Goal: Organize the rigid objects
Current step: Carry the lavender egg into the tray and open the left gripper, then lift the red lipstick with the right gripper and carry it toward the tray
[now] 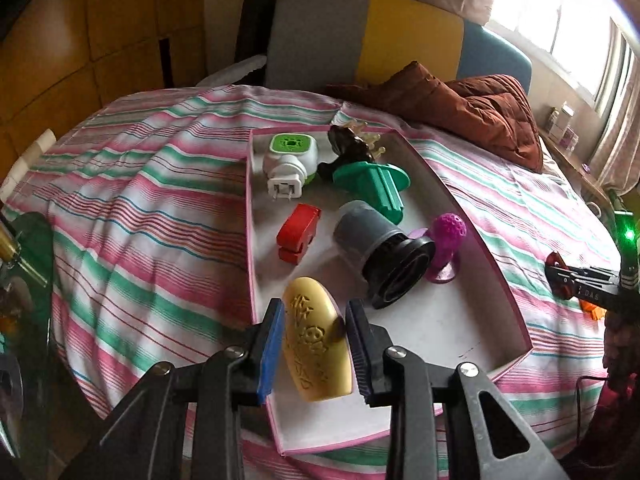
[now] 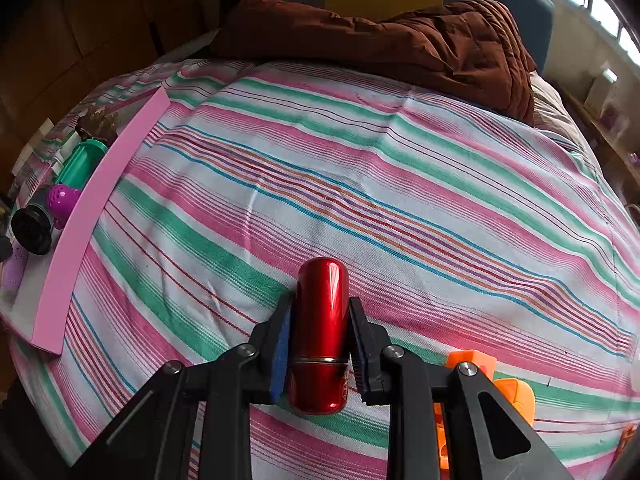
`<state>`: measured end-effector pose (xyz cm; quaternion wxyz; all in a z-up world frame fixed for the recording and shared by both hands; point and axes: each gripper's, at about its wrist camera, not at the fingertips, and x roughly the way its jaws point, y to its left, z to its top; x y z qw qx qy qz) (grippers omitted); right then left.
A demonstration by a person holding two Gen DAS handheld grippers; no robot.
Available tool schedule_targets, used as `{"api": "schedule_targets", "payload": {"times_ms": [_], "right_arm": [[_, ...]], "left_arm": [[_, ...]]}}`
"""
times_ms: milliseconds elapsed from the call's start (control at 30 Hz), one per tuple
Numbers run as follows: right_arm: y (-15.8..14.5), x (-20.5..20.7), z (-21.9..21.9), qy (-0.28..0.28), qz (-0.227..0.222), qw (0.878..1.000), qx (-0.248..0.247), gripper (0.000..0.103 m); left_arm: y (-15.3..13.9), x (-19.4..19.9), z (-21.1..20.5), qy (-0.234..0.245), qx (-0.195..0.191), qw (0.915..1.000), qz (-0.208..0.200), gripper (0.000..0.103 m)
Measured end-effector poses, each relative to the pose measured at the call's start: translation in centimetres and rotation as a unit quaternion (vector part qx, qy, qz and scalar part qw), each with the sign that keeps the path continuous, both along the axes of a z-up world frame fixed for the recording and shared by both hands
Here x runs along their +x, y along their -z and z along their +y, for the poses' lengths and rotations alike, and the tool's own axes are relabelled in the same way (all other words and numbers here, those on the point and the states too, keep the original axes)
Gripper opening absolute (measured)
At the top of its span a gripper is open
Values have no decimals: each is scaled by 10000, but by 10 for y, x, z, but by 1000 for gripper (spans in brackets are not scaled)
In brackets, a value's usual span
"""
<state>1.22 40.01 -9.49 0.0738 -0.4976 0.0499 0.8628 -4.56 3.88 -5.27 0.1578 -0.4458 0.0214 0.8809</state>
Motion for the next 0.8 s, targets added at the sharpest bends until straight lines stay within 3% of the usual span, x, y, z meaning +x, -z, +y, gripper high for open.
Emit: {"api": "schedule_targets", "payload": {"times_ms": [200,367,800], "right_arm": [[1,-1,-1,-30,-18,10000,76,27],[1,-1,-1,-36,-20,9999,94,27],[0,-2,-6,-6,-54,9998,215,26]], "left_arm": [[-18,0,-17,-287,214,9992,197,32],[-21,0,-24,-422,116,9988,212,32],[-30,14,-15,-184,-141,9990,377,33]]}}
